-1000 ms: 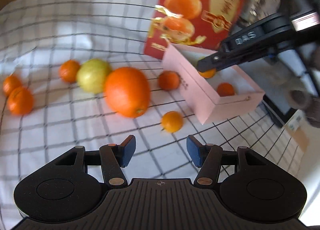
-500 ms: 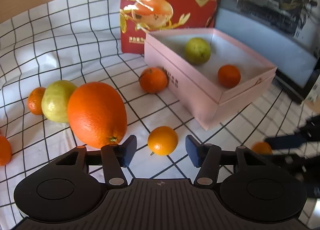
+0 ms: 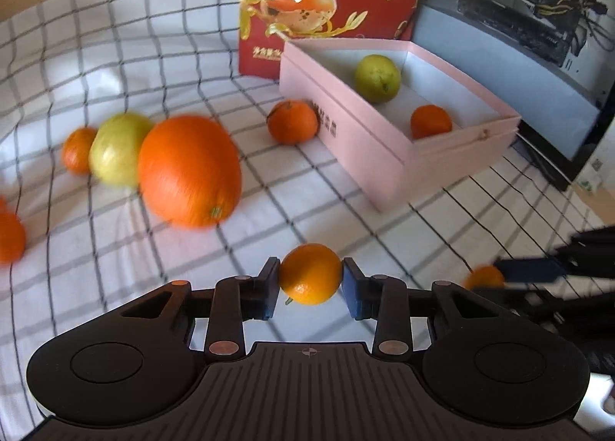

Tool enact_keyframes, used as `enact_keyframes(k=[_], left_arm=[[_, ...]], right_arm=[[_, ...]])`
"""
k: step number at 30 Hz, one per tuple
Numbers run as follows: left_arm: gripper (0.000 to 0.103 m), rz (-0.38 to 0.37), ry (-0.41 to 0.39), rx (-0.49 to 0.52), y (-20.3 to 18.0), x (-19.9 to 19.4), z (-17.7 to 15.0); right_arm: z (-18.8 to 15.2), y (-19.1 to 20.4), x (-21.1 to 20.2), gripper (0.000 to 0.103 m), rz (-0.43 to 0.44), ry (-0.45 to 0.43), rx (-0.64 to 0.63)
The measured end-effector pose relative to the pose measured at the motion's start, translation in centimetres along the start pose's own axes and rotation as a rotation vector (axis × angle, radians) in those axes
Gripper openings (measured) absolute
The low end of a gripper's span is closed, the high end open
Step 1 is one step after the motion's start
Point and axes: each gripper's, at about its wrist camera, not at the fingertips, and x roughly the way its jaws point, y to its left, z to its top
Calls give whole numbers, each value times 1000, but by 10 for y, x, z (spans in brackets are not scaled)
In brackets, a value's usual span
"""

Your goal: Organize fruits

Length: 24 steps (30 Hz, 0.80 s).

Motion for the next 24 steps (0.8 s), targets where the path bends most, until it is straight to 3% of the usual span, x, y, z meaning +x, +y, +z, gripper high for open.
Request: enact_keyframes(k=[10, 11, 13, 18, 24], left_arm=[[39, 7, 18, -151, 10, -41, -45], [39, 15, 17, -152, 9, -42, -46], [39, 22, 27, -151, 7, -41, -47], [39, 44, 31, -163, 7, -43, -47], [39, 37, 33, -209, 9, -40, -44]], right_arm=[[-3, 14, 11, 30, 10, 10, -72], [-3, 15, 12, 32, 10, 6, -78], [-3, 16, 14, 53, 4, 4, -81], [-8, 15, 16, 60, -48, -9, -78], [-21, 7, 16, 78, -120, -21, -75]])
